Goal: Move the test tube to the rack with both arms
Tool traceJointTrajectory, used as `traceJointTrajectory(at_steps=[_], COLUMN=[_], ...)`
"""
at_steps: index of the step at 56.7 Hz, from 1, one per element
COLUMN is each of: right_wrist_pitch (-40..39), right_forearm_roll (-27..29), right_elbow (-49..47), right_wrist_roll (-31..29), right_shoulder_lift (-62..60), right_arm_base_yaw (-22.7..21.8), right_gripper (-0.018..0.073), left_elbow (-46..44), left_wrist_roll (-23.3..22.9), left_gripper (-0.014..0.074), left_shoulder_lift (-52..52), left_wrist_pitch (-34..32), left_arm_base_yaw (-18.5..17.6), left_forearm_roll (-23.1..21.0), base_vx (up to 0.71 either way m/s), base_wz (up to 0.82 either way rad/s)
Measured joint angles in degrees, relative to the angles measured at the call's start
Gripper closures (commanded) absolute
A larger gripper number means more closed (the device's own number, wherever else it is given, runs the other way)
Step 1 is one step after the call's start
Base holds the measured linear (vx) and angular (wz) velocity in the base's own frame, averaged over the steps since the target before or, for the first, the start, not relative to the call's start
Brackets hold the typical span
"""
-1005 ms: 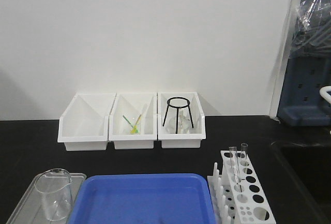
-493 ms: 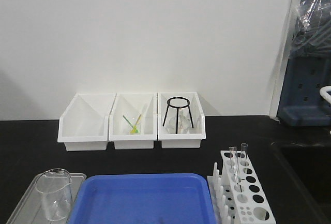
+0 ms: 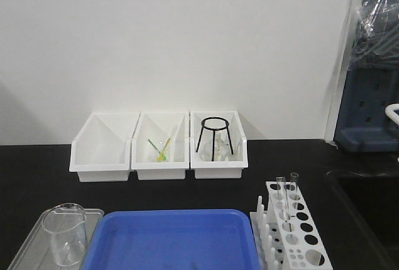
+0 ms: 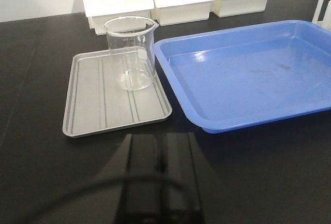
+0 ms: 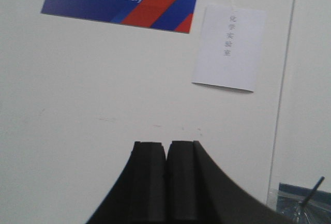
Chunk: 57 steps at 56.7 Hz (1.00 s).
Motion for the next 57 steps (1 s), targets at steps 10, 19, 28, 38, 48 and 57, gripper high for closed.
traceJointTrajectory(at_steps=[10,19,28,38,48,57], right_wrist_pitch=[2.90,5.62,12.50,20.72,25.62,26.70], right_forearm_roll=[0.11,0.98,11.04,18.42,23.66,41.72], right_elbow=[0.00,0.00,0.00,0.00,1.52,5.46], right_wrist_roll=[0.05,-8.63,-21.19,-28.23,-33.78,-50.69], right_shoulder_lift=[0.00,0.08,0.59,2.23,3.91,4.17], right_arm_base_yaw=[0.00,0.00,0.00,0.00,0.00,0.00], right_gripper=[0.0570,0.0570,0.0570,0.0570,0.0570,0.0570], left_elbow=[0.00,0.00,0.00,0.00,0.00,0.00], left_wrist_roll=[0.00,0.00,0.00,0.00,0.00,0.00], left_gripper=[0.0437,0.0437,0.0437,0.0437,0.0437,0.0437], left_shoulder_lift=[0.00,0.00,0.00,0.00,0.00,0.00], left_wrist_pitch=[0.00,0.00,0.00,0.01,0.01,0.01], left_arm_base_yaw=[0.00,0.00,0.00,0.00,0.00,0.00], left_forearm_roll=[0.00,0.00,0.00,0.00,0.00,0.00], base_vx=[0.00,0.00,0.00,0.00,0.00,0.00], base_wz=[0.00,0.00,0.00,0.00,0.00,0.00])
